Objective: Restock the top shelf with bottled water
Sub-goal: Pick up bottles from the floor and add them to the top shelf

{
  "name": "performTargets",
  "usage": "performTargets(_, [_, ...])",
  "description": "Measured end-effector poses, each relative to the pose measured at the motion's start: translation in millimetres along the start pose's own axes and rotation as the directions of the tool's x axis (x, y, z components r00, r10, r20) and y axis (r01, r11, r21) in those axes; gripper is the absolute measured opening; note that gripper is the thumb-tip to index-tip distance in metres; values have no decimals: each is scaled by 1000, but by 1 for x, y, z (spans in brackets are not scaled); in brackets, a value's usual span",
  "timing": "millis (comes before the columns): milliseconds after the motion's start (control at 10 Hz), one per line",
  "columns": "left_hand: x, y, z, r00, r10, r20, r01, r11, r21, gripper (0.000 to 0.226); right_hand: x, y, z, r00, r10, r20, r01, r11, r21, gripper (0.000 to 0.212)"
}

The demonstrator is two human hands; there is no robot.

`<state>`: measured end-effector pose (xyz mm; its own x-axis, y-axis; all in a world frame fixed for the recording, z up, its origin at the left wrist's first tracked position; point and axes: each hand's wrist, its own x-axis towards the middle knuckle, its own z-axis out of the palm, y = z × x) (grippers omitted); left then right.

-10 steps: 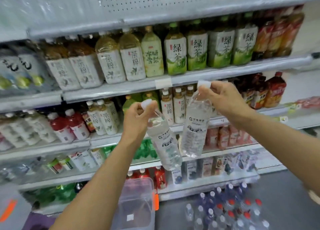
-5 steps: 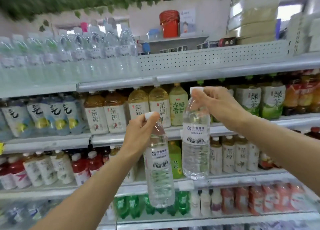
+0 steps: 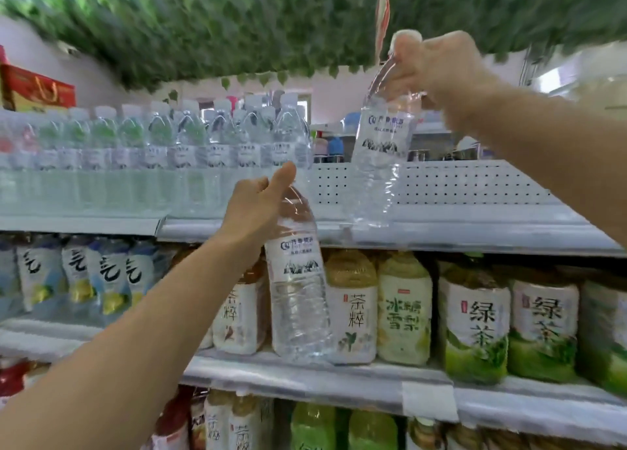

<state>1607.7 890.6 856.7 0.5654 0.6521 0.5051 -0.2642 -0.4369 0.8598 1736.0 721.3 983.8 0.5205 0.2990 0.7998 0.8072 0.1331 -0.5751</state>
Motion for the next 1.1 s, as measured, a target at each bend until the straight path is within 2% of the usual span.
performTargets(200, [53, -7, -7, 999, -7, -47, 8, 1000, 12, 49, 66, 30, 43, 1000, 18, 26, -15, 995, -96, 40])
performTargets(300, [64, -11, -11, 1000, -2, -18, 3, 1000, 29, 50, 78, 51, 70, 995, 62, 83, -47, 984, -173, 35])
performTargets(400, [71, -12, -16, 1000, -29, 9, 29, 999, 32, 53, 81, 62, 84, 983, 105, 150, -70, 973, -219, 42])
performTargets(600, [83, -17, -20, 1000, -6, 27, 3, 994, 113, 59, 78, 66, 94, 957, 219, 191, -191, 969, -154, 38])
performTargets(700, [85, -26, -22, 999, -3, 51, -3, 992, 128, 59, 63, 86, 95, 925, 317, 210, -283, 943, -177, 100])
performTargets(900, [91, -30, -24, 998, -30, 60, 24, 995, 95, 59, 21, 135, 97, 897, 360, 258, -288, 917, -277, 49])
performTargets(1100, [98, -34, -22, 996, -47, 81, 41, 996, 81, 60, 40, 153, 109, 896, 373, 241, -297, 907, -298, 49])
